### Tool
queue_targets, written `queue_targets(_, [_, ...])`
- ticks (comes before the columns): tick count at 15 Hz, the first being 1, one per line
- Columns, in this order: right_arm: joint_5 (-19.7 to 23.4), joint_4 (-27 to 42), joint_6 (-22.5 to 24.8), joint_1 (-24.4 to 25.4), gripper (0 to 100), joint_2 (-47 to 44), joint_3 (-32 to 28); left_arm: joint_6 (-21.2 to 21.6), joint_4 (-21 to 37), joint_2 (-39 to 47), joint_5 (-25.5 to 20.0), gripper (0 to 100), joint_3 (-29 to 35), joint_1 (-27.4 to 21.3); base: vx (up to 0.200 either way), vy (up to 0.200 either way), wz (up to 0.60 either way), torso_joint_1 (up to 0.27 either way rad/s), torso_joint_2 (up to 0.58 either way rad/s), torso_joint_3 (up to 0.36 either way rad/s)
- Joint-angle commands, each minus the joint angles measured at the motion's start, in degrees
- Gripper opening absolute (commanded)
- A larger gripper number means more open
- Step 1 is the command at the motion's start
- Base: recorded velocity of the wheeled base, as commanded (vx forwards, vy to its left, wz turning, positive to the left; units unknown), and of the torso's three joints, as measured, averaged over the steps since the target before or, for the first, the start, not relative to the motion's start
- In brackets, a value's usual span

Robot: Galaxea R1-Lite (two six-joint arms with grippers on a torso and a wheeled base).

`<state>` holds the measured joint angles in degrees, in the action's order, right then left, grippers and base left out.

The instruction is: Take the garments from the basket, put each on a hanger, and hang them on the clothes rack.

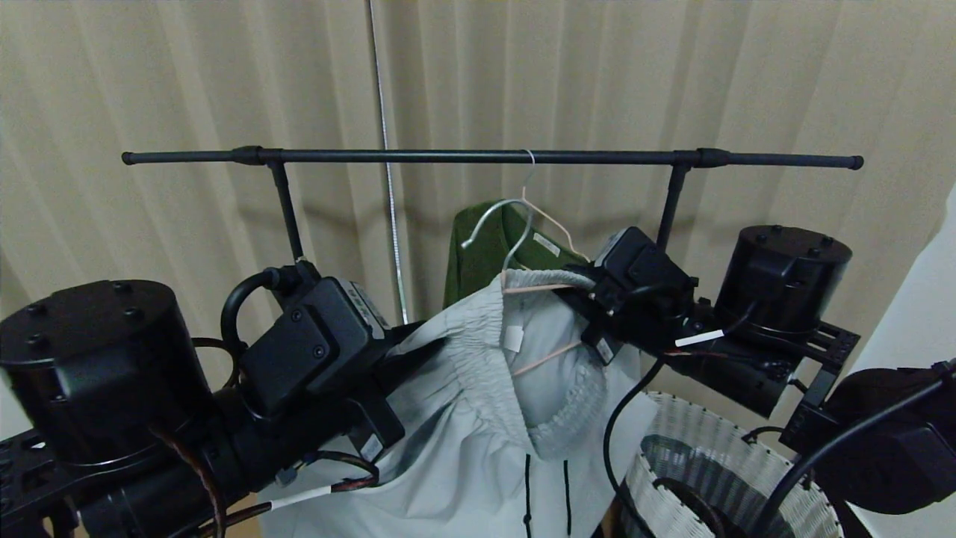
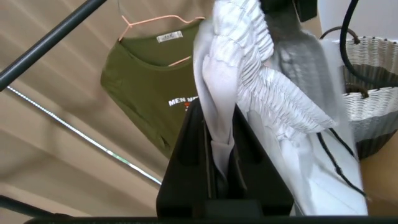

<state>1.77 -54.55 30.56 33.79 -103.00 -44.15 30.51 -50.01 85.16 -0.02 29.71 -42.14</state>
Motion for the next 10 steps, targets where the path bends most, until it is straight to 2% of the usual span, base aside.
queue_targets(1, [-0.1,-0.03,0.02,-0.04,0,-0.01,0.03,-0.02,0.08,-0.09,0.02,0,0.09,0.04,0.0,0.0,0.0,0.0,0.0,0.0])
queue_targets(10, [-0.1,-0.47,-0.15,-0.04,0,0.78,1.09,-0.72,0.08,-0.17,-0.06,0,0.09,2.77,0.0,0.0,0.0,0.0,0.0,0.0])
